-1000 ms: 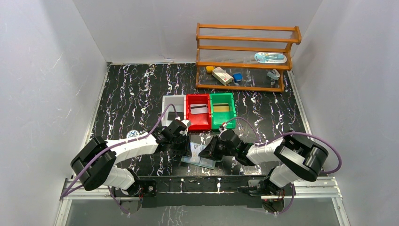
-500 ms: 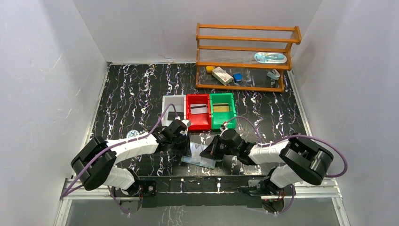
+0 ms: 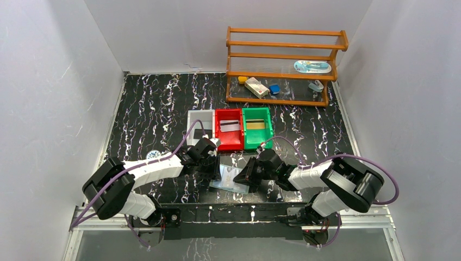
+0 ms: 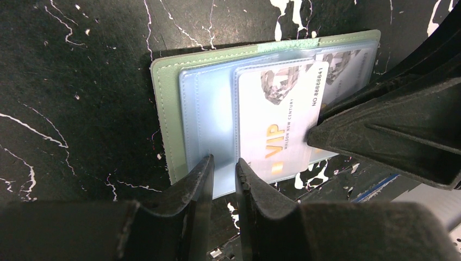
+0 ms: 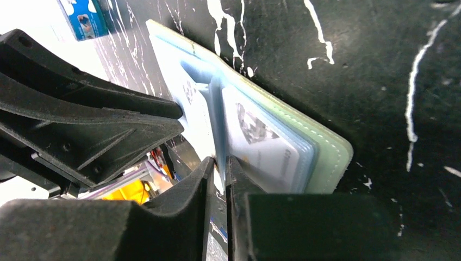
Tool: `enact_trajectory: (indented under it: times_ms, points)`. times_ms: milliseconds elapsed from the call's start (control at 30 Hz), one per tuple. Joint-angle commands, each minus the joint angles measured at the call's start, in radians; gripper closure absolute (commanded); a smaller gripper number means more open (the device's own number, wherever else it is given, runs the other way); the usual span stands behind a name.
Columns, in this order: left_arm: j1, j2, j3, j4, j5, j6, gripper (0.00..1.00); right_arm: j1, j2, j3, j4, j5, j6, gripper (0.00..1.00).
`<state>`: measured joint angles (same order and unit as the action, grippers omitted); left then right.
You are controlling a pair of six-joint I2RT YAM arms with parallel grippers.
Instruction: Take the credit cards out of the card holder
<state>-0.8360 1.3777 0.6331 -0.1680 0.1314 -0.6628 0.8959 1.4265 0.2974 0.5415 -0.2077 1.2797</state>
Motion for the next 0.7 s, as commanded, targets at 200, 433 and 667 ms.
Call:
enact_trajectory:
  times_ms: [200,433,667]
  points:
    - [0.002,0.022,-0.01,-0.068,-0.055,0.025,0.79,-0.003,-0.011,-0.011,0.034,0.002,0.013,0.76]
    - [0.003,0.021,-0.008,-0.068,-0.047,0.03,0.79,-0.003,-0.001,0.006,0.096,-0.033,-0.007,0.78]
    - [0.002,0.019,-0.01,-0.07,-0.044,0.031,0.79,-0.003,0.08,0.037,0.155,-0.071,0.0,0.74]
